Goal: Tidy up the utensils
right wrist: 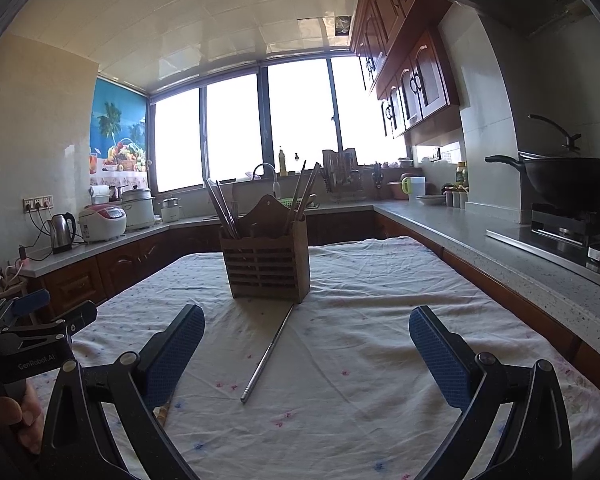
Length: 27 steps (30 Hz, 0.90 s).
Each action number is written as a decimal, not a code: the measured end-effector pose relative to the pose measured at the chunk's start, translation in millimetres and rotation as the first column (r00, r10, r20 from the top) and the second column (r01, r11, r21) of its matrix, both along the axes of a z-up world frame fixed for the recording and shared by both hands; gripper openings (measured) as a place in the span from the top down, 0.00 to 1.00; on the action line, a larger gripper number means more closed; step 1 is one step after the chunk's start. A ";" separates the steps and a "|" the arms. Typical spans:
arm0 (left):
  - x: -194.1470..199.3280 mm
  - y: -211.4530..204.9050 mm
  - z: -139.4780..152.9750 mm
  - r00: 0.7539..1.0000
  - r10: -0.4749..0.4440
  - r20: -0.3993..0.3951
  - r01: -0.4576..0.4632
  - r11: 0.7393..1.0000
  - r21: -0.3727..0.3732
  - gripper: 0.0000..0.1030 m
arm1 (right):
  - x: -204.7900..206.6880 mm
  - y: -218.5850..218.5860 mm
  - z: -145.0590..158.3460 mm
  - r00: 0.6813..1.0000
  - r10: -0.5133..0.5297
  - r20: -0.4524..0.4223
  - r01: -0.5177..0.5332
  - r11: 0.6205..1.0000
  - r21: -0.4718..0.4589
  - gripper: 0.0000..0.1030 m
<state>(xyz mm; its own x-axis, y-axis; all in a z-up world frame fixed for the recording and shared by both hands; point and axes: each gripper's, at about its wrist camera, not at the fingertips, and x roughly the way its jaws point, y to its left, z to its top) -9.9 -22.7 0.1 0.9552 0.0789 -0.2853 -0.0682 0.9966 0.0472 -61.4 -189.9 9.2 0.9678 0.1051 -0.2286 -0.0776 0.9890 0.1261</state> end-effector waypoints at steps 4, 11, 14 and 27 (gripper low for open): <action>1.1 0.7 -0.2 1.000 -0.010 -0.011 0.010 1.000 -0.007 0.00 | 0.0 0.3 0.1 1.000 0.000 0.000 0.000 1.000 0.000 0.00; 1.7 -1.1 -1.5 1.000 -0.012 -0.018 0.012 1.000 0.002 0.00 | 1.0 0.7 -0.9 1.000 0.000 -0.015 0.000 1.000 0.007 0.00; 1.9 -0.8 -1.5 1.000 -0.013 -0.019 0.014 1.000 0.002 0.00 | 1.7 -0.2 0.4 1.000 0.001 -0.009 0.000 1.000 0.013 0.00; 4.9 -1.0 -0.4 0.999 -0.027 -0.024 0.026 1.000 -0.007 0.00 | 3.5 2.1 2.2 1.000 0.006 -0.014 -0.006 1.000 0.011 0.00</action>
